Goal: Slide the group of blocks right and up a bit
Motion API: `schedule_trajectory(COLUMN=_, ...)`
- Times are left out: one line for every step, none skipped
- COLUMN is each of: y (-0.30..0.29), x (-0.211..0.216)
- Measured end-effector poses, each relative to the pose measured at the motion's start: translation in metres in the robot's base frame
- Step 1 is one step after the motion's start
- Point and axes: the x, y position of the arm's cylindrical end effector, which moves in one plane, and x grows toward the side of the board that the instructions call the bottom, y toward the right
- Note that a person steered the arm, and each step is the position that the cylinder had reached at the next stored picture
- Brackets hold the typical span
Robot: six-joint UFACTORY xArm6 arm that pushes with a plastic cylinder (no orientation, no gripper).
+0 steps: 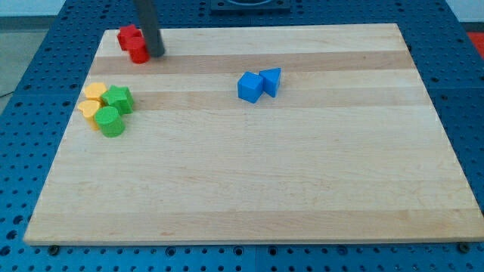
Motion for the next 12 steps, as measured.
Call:
schedule_trajectory(y=0.010, x=0.000)
schedule_trajectory(y=0.041, x=0.000)
schedule_trajectory(y=0.059, x=0.004)
schedule_trajectory(y=0.055, x=0.031)
schedule_trajectory(y=0.019, x=0.045)
schedule_trajectory(y=-0.019, x=0.045)
schedule_trajectory(y=-0.049, x=0.044)
schedule_trajectory(y=-0.055, x=0.027)
schedule_trajectory(y=-0.055, x=0.010)
schedule_trajectory(y=-0.033, x=0.013)
schedule_trajectory(y=0.015, x=0.035)
schedule_trajectory(y=0.050, x=0.070)
